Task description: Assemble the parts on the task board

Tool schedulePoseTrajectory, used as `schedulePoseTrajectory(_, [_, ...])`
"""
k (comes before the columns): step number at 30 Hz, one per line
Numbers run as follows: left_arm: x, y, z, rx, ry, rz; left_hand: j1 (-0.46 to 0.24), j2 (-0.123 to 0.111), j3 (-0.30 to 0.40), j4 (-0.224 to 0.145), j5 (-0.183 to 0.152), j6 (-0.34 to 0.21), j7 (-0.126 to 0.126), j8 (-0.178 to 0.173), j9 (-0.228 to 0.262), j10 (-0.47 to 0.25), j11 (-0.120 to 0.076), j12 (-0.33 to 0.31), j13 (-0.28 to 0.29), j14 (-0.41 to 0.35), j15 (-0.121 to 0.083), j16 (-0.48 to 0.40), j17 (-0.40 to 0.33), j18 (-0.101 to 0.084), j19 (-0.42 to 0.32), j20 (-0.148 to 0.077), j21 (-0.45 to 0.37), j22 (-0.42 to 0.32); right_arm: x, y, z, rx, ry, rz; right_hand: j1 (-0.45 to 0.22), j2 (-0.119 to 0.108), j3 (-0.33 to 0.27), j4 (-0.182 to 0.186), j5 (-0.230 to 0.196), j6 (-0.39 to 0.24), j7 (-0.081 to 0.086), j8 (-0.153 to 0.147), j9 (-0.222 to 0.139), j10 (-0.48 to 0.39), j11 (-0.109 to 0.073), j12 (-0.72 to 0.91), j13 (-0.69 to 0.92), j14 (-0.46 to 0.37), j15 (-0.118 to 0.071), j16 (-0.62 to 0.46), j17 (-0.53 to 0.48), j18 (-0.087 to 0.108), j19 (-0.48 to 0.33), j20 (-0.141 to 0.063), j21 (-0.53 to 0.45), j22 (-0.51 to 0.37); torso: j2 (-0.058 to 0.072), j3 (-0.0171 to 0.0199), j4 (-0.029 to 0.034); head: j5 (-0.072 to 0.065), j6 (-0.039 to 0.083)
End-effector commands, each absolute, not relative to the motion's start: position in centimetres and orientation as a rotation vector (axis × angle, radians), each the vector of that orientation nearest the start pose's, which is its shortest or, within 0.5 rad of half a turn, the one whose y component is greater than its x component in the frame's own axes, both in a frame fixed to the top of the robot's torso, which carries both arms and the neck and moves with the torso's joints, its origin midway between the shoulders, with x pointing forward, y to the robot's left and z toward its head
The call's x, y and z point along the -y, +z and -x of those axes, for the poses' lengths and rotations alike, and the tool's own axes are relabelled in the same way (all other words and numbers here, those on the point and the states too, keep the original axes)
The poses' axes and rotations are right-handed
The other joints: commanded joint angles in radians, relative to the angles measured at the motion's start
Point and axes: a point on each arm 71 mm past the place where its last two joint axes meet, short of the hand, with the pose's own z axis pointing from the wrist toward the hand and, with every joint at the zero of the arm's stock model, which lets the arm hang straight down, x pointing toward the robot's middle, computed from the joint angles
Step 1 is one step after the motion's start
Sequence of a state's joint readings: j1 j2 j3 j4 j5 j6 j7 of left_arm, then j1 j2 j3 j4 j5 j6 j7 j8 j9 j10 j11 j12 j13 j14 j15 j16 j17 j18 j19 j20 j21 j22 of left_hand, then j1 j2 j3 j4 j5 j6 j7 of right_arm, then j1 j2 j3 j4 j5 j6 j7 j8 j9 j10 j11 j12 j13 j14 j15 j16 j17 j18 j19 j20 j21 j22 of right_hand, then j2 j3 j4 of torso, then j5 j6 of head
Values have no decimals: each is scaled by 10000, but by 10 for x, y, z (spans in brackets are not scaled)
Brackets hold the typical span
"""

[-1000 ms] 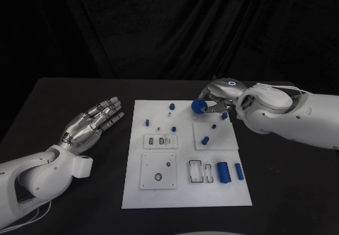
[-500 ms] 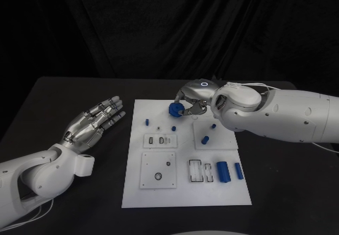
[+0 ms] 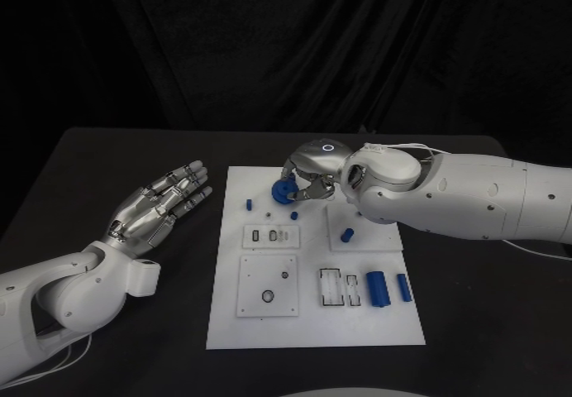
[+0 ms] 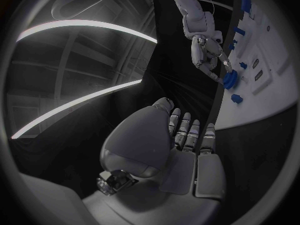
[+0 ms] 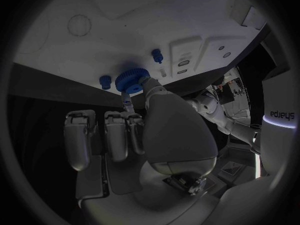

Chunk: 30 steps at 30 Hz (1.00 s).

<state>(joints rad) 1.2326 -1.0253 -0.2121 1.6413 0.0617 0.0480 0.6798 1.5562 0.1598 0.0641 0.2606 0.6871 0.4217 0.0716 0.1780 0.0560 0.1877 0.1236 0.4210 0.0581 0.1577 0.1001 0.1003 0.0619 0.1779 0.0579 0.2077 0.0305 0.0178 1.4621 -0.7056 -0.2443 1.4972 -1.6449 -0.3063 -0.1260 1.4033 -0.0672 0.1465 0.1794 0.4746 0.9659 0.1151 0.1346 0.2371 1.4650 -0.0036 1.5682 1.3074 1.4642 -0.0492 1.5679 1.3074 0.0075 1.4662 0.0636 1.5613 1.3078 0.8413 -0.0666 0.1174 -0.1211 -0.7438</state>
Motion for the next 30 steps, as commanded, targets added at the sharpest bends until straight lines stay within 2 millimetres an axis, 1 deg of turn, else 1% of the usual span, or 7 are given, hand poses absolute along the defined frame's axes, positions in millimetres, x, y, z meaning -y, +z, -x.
schedulePoseTrajectory(1, [-250,-192,-437,-13365,-19561,10388,-97,9,73,2,-19,-87,33,-31,4,-48,12,-54,-13,6,101,70,12,-34,-17,63,-23,3,140,-135,-501,-15326,5157,5661,-94,22,103,-17,-69,174,-310,813,1585,1058,93,26,2634,1066,36,29,2634,-19,886,24,-60,2540,14,7,12,-25,-8])
schedulePoseTrajectory(3, [-250,-192,-437,-13372,-19561,10391,-97,9,73,2,-19,-87,33,-31,4,-48,12,-54,-13,6,101,70,12,-34,-17,63,-23,3,140,-136,-502,-15353,5098,5627,-108,-1,187,-25,-69,-69,-271,598,1536,1058,117,26,2634,1066,70,29,2634,4,820,63,-126,2505,16,3,6,-25,-9])
schedulePoseTrajectory(6, [-251,-192,-437,-13379,-19553,10395,-97,9,73,2,-19,-87,33,-31,4,-48,12,-54,-13,6,101,70,12,-34,-17,63,-23,3,140,-136,-503,-15356,5046,5585,-119,-26,264,-36,-60,-268,-229,418,1491,1058,146,26,2634,1066,99,29,2634,36,729,91,-218,2457,21,2,6,-25,-7])
schedulePoseTrajectory(10, [-251,-192,-437,-13393,-19549,10402,-97,9,73,2,-19,-87,33,-31,4,-48,12,-54,-13,6,101,70,12,-34,-17,63,-23,3,139,-136,-504,-15302,5021,5570,-128,-113,501,-56,48,-842,-171,-92,1258,1058,201,26,2634,1066,153,29,2634,100,542,152,-414,2362,15,-2,-14,-11,-1])
schedulePoseTrajectory(11, [-251,-192,-437,-13399,-19550,10404,-97,9,73,2,-19,-87,33,-31,4,-48,12,-54,-13,6,101,70,12,-34,-17,63,-23,3,139,-136,-504,-15268,4999,5599,-114,-116,535,-67,79,-875,-168,-129,1237,1058,203,26,2634,1066,157,29,2634,108,519,155,-439,2351,13,-2,-16,-9,1])
schedulePoseTrajectory(19, [-251,-192,-437,-13418,-19539,10412,-97,9,73,2,-19,-87,33,-31,4,-48,12,-54,-13,6,101,70,12,-34,-17,63,-23,3,141,-135,-504,-15136,4905,5673,-111,-121,614,-76,183,-901,-163,-191,1194,1058,206,26,2634,1066,163,29,2634,120,483,162,-480,2333,8,3,-17,2,20])
schedulePoseTrajectory(30, [-251,-192,-438,-13441,-19553,10411,-103,26,115,-4,-19,-110,47,-39,2,-64,35,-66,-14,6,127,82,13,-35,-14,88,-22,4,147,-135,-504,-15093,4806,5567,-122,-130,641,-76,229,-898,-144,-208,1180,1058,213,26,2634,1066,165,29,2634,127,464,164,-500,2324,5,2,-9,-21,102])
